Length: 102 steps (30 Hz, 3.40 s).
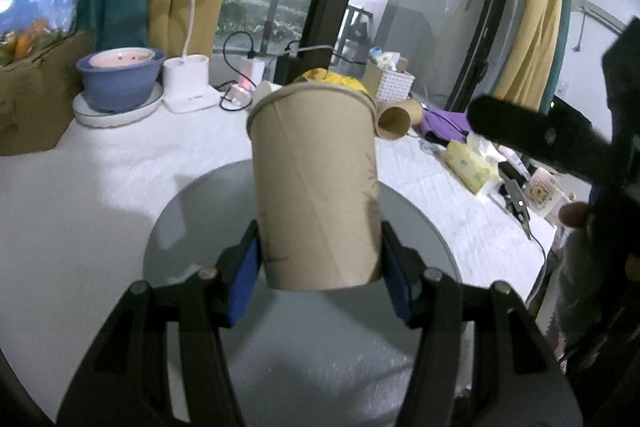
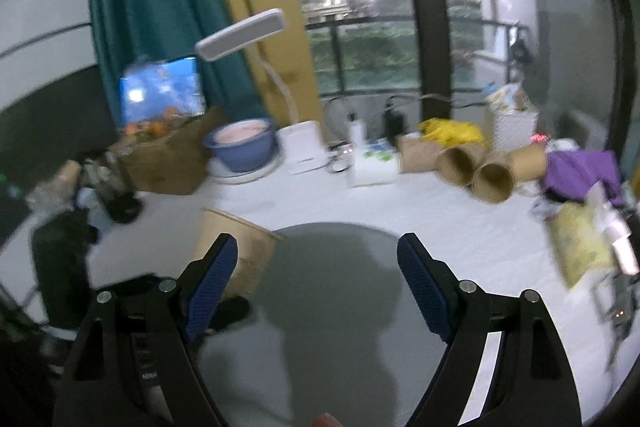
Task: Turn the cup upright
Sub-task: 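Lift the tan cup with the left gripper and carry it over the grey mat, then grasp the tan cup with the right gripper while the left gripper holds it, then open the left gripper and withdraw it while the right gripper holds the cup upright, then lower the upright tan cup onto the grey mat and open the right gripper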
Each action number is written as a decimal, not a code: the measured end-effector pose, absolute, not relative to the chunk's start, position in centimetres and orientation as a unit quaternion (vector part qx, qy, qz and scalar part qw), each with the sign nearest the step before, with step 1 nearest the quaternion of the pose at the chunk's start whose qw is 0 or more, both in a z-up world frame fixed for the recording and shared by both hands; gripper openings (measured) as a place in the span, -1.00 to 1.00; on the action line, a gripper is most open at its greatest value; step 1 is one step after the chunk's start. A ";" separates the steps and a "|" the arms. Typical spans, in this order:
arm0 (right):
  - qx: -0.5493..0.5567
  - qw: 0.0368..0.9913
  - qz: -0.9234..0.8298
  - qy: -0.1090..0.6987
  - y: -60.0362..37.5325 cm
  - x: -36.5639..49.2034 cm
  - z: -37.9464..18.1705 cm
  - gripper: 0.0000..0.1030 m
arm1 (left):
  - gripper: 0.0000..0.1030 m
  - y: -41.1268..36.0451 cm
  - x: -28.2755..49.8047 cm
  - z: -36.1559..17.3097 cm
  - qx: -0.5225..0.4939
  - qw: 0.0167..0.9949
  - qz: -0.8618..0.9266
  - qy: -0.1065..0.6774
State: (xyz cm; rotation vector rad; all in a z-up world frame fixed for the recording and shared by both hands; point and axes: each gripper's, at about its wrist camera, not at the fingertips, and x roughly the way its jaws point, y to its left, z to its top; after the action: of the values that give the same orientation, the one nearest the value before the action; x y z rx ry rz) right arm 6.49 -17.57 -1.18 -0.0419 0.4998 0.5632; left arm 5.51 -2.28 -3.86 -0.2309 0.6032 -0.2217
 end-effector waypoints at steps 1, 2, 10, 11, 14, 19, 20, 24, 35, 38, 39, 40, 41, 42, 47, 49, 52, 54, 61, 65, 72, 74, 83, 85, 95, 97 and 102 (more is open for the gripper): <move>-0.016 0.927 0.282 0.247 -17.4 6.2 -1.2 0.65 | 0.11 -2.2 4.8 -3.9 -0.112 0.944 -0.112 0.290; -0.010 0.921 0.296 0.254 -17.0 5.8 -1.2 0.65 | 0.11 -2.1 4.4 -3.9 -0.109 0.945 -0.113 0.285; 0.016 0.887 0.361 0.286 -14.6 4.9 -1.8 0.65 | 0.11 -2.0 1.4 -3.7 -0.090 0.959 -0.126 0.236; 0.024 0.881 0.370 0.293 -14.3 5.1 -1.9 0.65 | 0.11 -2.2 1.1 -3.8 -0.084 0.961 -0.130 0.230; 0.042 0.864 0.394 0.312 -13.8 5.7 -2.4 0.65 | 0.11 -2.8 0.2 -4.0 -0.068 0.964 -0.141 0.216; 0.068 0.840 0.418 0.339 -13.6 6.4 -3.2 0.65 | 0.11 -3.3 -0.3 -3.6 -0.056 0.966 -0.154 0.198; 0.076 0.835 0.424 0.344 -13.7 6.5 -3.3 0.65 | 0.11 -3.4 -0.3 -3.6 -0.056 0.967 -0.156 0.196; 0.087 0.827 0.426 0.357 -14.2 7.2 -3.8 0.65 | 0.11 -3.8 -0.5 -3.6 -0.048 0.968 -0.159 0.187; 0.101 0.808 0.448 0.368 -14.4 8.1 -4.6 0.35 | 0.12 -4.3 -0.4 -3.6 -0.040 0.968 -0.166 0.184; 0.101 0.807 0.451 0.367 -14.3 8.2 -4.7 0.32 | 0.15 -4.1 -0.2 -3.6 -0.041 0.968 -0.163 0.186; 0.099 0.807 0.451 0.367 -14.2 8.2 -4.7 0.32 | 0.16 -4.1 -0.1 -3.7 -0.045 0.968 -0.163 0.188; 0.098 0.808 0.450 0.368 -14.2 8.3 -4.8 0.32 | 0.17 -4.0 0.0 -3.7 -0.050 0.967 -0.164 0.191; 0.094 0.810 0.447 0.368 -14.0 8.3 -4.8 0.31 | 0.19 -3.9 0.1 -3.8 -0.054 0.965 -0.168 0.194; 0.092 0.813 0.444 0.366 -14.0 8.3 -4.7 0.31 | 0.27 -3.8 0.2 -3.9 -0.056 0.963 -0.171 0.199; 0.077 0.841 0.420 0.331 -13.8 8.6 -4.1 0.31 | 0.49 -3.3 0.6 -4.3 -0.064 0.958 -0.170 0.221; 0.059 0.860 0.403 0.308 -13.5 8.5 -3.6 0.31 | 0.49 -2.5 0.8 -4.6 -0.074 0.956 -0.161 0.235; 0.017 0.891 0.368 0.265 -13.2 8.3 -2.9 0.31 | 0.50 -0.8 0.9 -5.0 -0.096 0.952 -0.143 0.255; -0.016 0.907 0.343 0.242 -12.8 8.2 -2.9 0.31 | 0.50 0.3 0.9 -5.2 -0.105 0.951 -0.126 0.261; -0.073 0.933 0.282 0.211 -12.7 9.5 -4.6 0.31 | 0.50 3.4 1.5 -4.9 -0.150 0.949 -0.087 0.262; -0.090 0.942 0.253 0.200 -12.9 10.1 -5.6 0.31 | 0.50 3.8 2.2 -4.5 -0.163 0.949 -0.086 0.256; -0.101 0.948 0.223 0.204 -12.9 11.7 -7.0 0.32 | 0.50 3.8 4.0 -4.7 -0.178 0.945 -0.078 0.265; -0.100 0.949 0.212 0.211 -13.0 12.0 -7.3 0.32 | 0.50 3.9 4.4 -4.9 -0.179 0.943 -0.069 0.271; -0.097 0.945 0.206 0.234 -12.9 12.5 -8.5 0.32 | 0.50 4.7 4.7 -5.6 -0.191 0.939 -0.056 0.282; -0.095 0.944 0.205 0.240 -13.0 12.6 -8.6 0.32 | 0.51 4.8 4.9 -5.6 -0.192 0.938 -0.056 0.283; -0.090 0.945 0.193 0.250 -13.3 12.5 -8.9 0.57 | 0.65 4.5 4.5 -5.5 -0.197 0.936 -0.059 0.284; -0.088 0.945 0.192 0.250 -13.5 12.4 -8.8 0.57 | 0.66 4.4 4.5 -5.4 -0.196 0.937 -0.059 0.283; -0.085 0.945 0.194 0.249 -13.7 12.1 -8.5 0.57 | 0.67 4.2 4.5 -5.1 -0.190 0.939 -0.060 0.280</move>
State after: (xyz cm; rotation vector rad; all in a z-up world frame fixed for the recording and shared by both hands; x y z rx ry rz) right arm 12.09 -13.73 -8.53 -0.1732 0.5081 0.3952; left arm 4.48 4.21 -5.14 -0.3876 0.5723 -0.1215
